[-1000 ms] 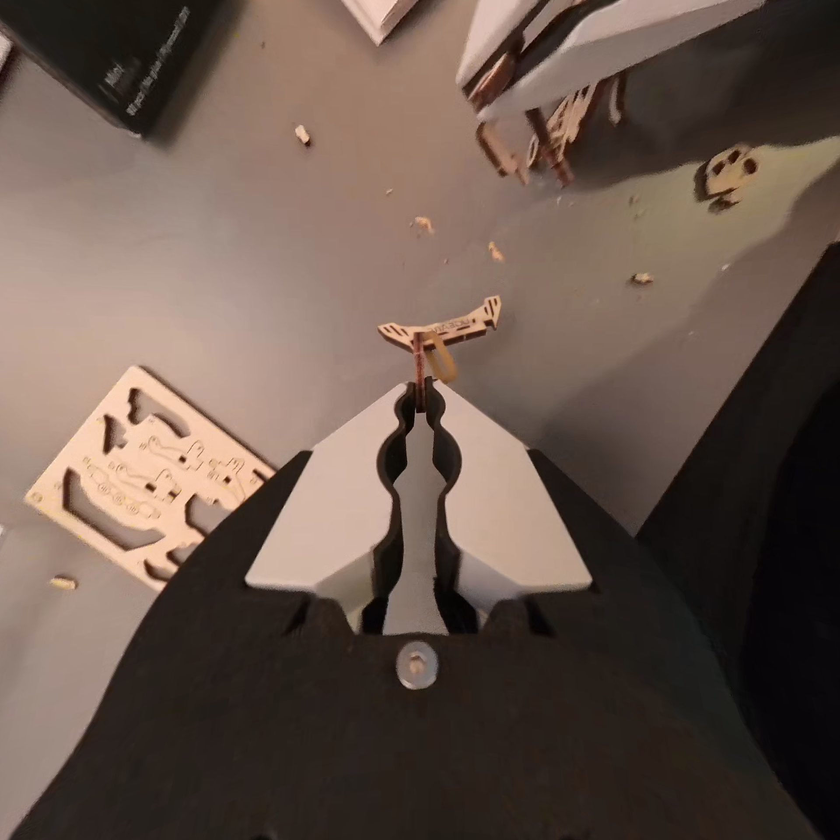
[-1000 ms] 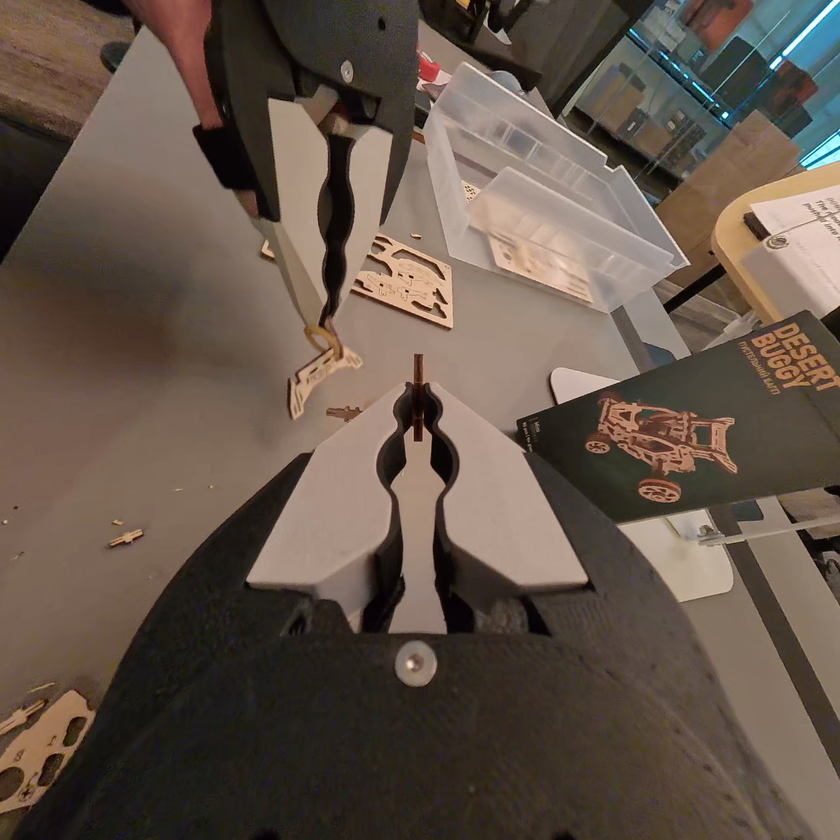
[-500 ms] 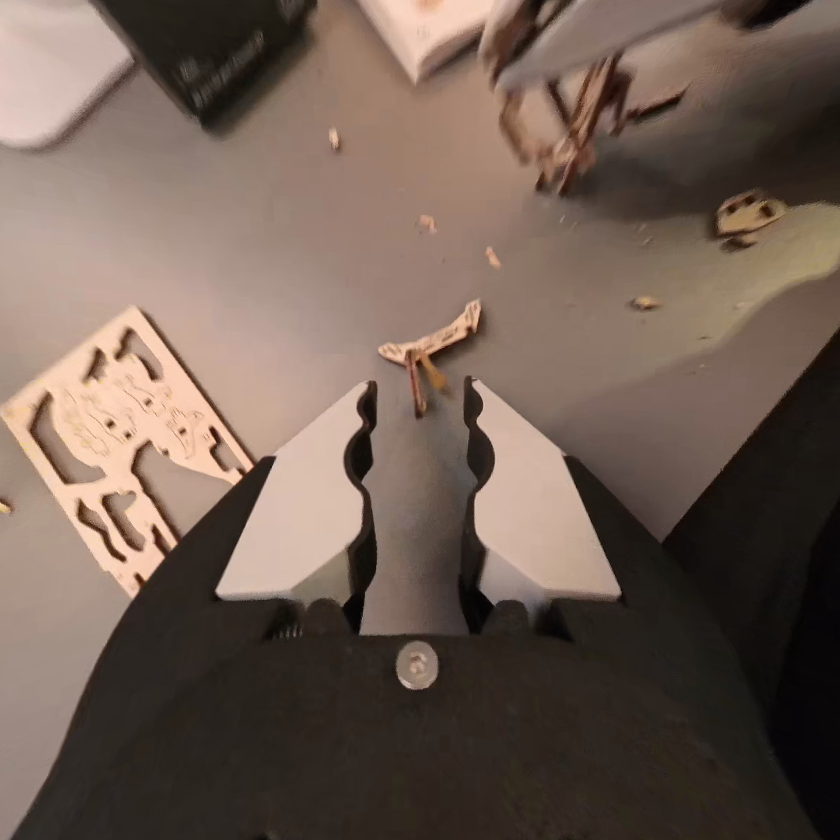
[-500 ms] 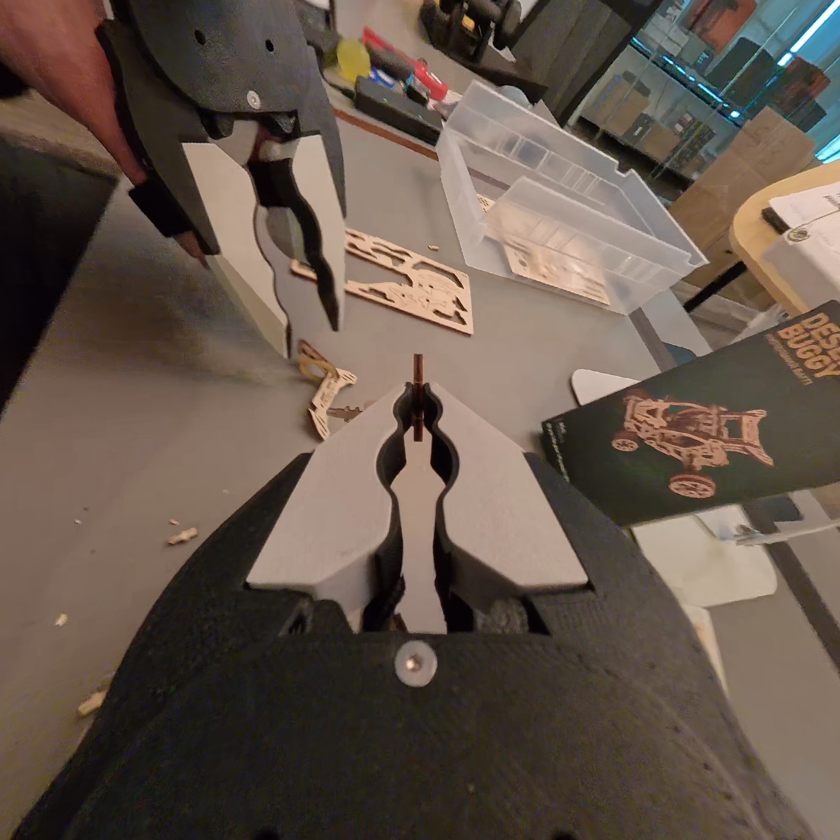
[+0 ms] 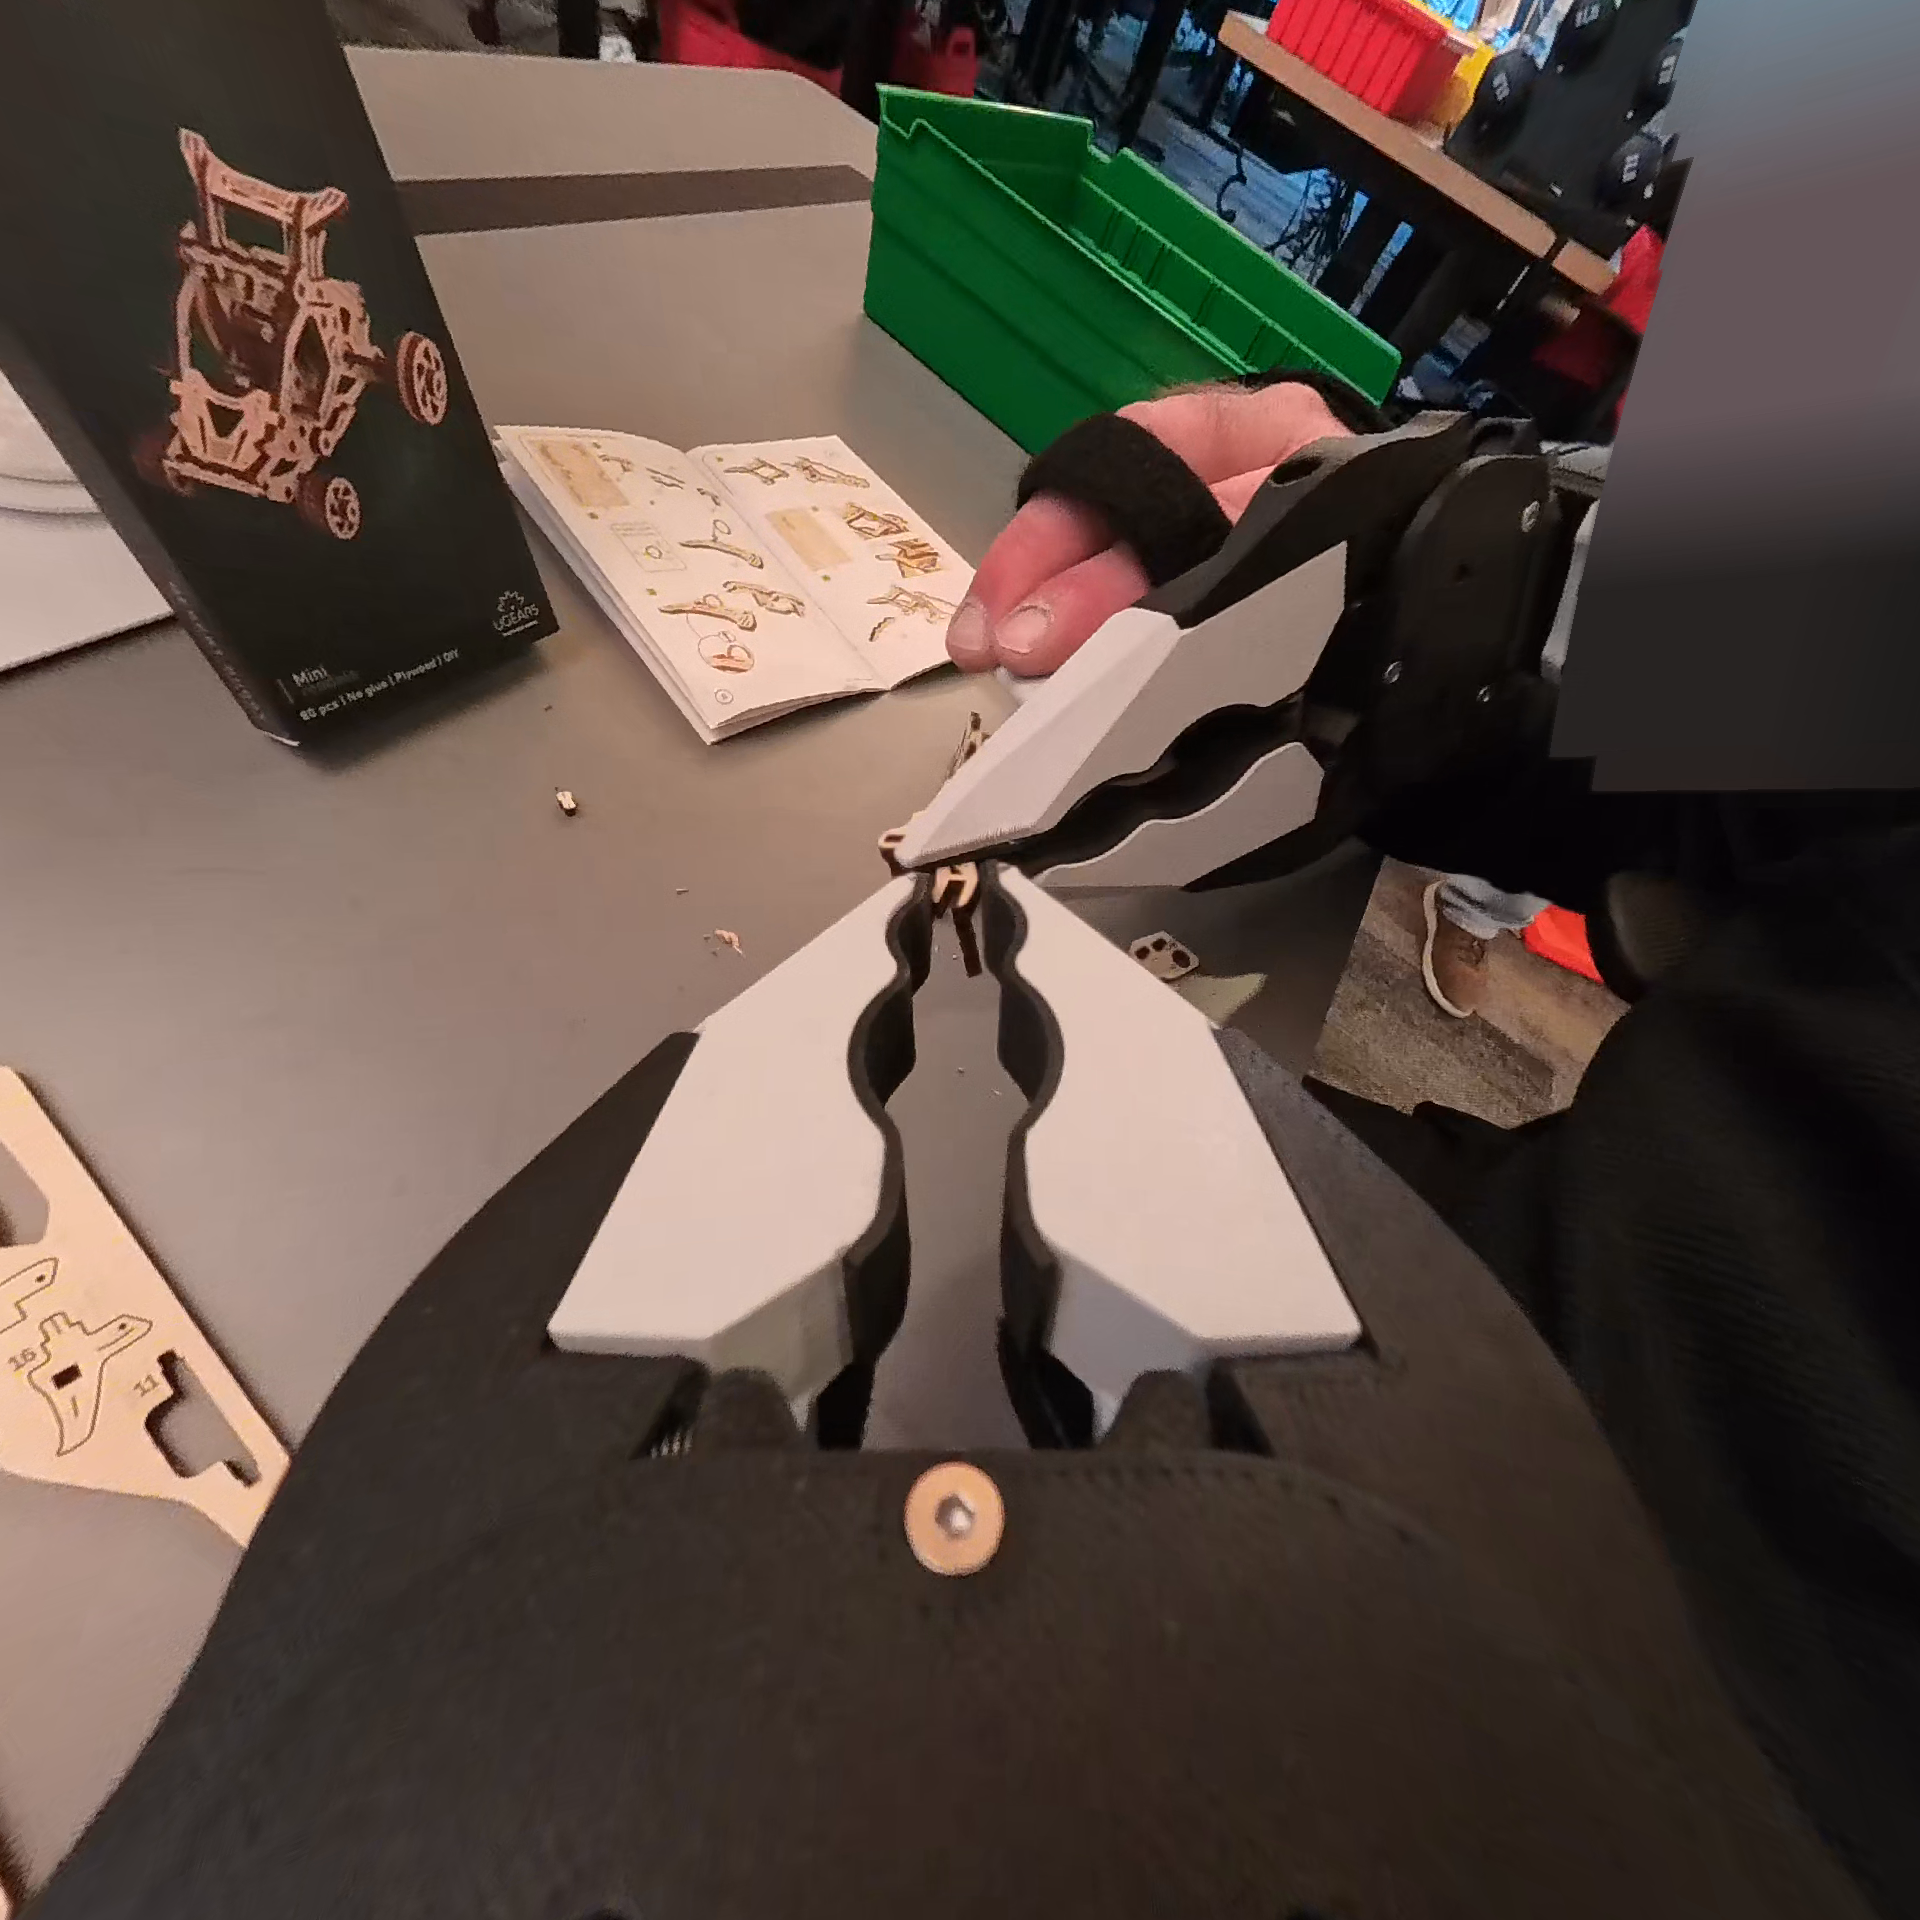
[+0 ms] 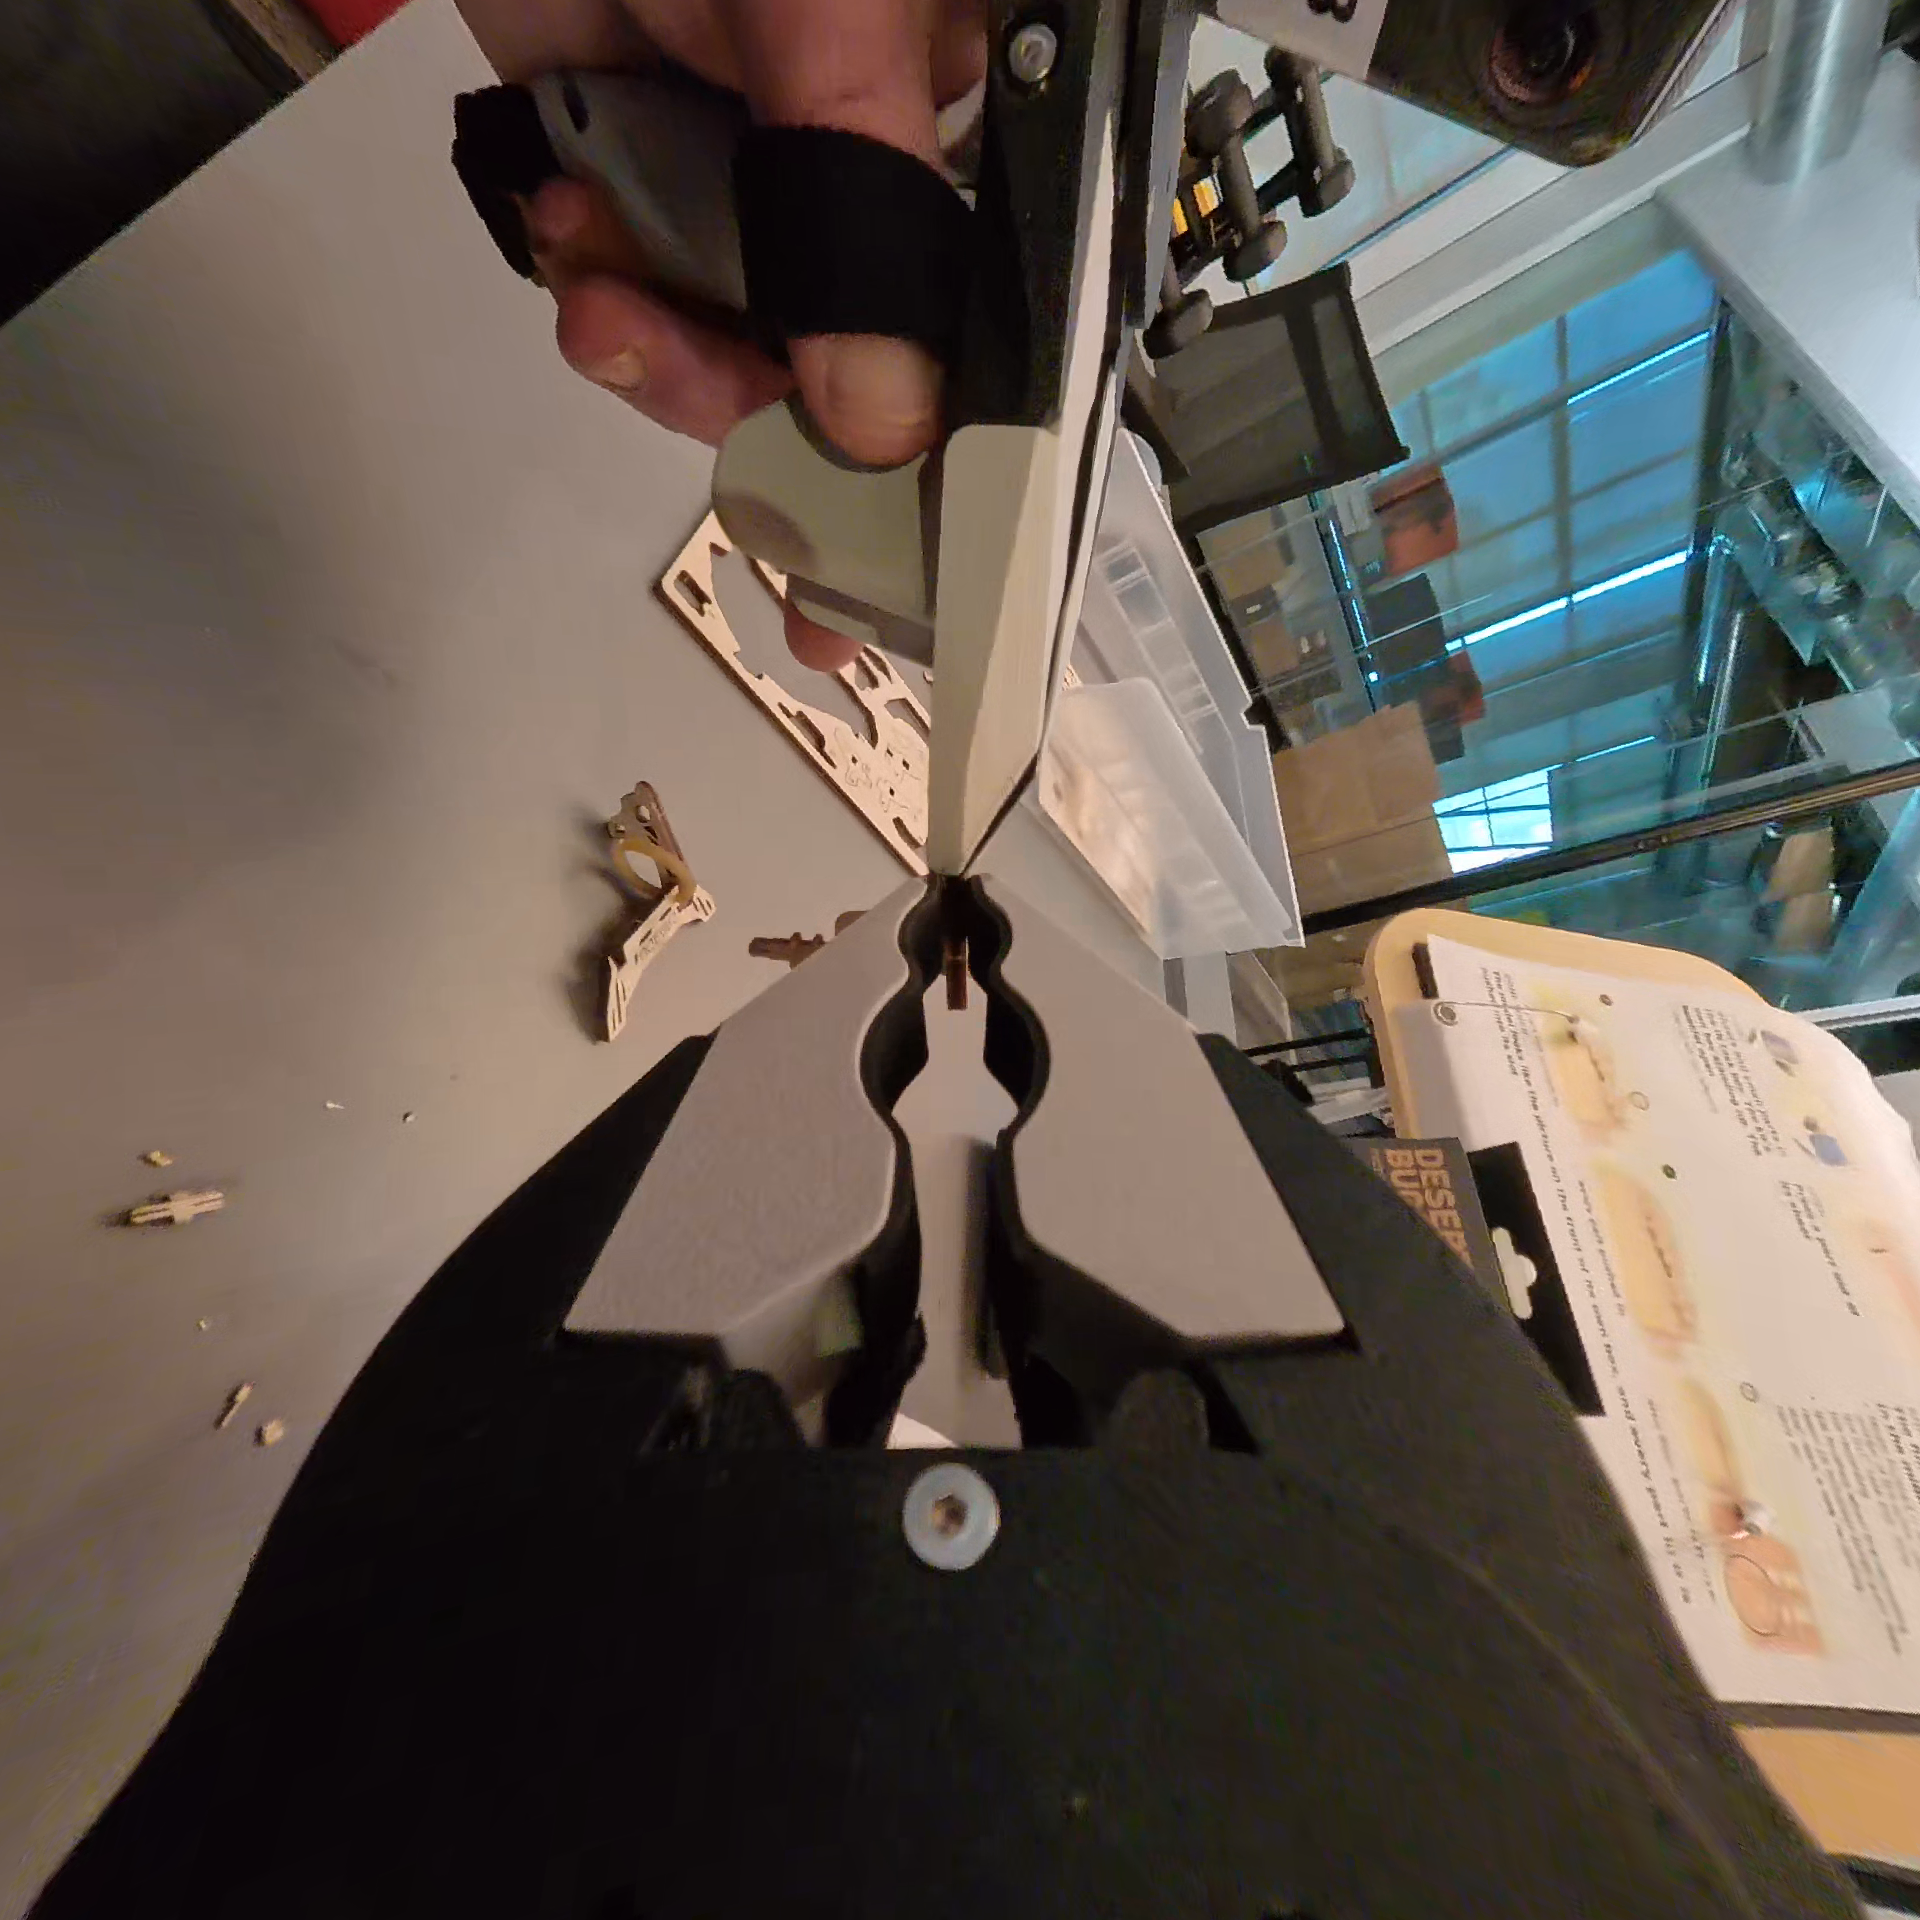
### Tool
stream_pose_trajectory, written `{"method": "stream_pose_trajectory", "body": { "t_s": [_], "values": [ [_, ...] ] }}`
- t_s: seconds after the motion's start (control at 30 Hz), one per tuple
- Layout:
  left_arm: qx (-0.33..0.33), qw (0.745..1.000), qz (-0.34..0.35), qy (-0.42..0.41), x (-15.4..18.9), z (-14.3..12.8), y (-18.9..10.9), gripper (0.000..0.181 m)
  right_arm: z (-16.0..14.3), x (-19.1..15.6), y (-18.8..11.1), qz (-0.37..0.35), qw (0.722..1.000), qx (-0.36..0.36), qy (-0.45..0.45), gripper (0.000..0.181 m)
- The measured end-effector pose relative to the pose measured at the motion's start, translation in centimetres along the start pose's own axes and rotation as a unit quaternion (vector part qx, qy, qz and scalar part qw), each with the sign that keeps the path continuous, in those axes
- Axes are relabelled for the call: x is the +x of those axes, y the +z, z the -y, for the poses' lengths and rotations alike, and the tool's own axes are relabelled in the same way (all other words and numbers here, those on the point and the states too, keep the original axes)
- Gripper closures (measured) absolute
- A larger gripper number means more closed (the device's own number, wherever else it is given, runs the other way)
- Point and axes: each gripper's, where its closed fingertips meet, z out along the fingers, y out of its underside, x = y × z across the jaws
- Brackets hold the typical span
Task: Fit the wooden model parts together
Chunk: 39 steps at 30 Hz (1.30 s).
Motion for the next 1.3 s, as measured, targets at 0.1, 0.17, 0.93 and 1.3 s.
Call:
{"method": "stream_pose_trajectory", "body": {
  "t_s": [0.1,0.17,0.93,1.3],
  "values": [
    [0.004,1.000,0.000,-0.003,0.0,-0.2,-0.1,0.175,0.1,-0.1,0.1,0.001,1.000,0.004,0.011,0.181],
    [-0.002,1.000,0.000,0.003,0.1,-0.5,-0.2,0.175,0.0,-0.2,0.1,0.002,1.000,-0.002,0.022,0.176],
    [0.033,0.988,-0.141,-0.048,1.7,-0.1,-1.5,0.175,1.1,-0.4,-1.7,0.047,0.997,0.043,0.050,0.180],
    [-0.051,0.997,-0.046,0.034,-1.8,-3.3,-1.2,0.148,-0.9,-1.4,-1.9,0.057,0.994,0.004,0.095,0.180]
  ]
}}
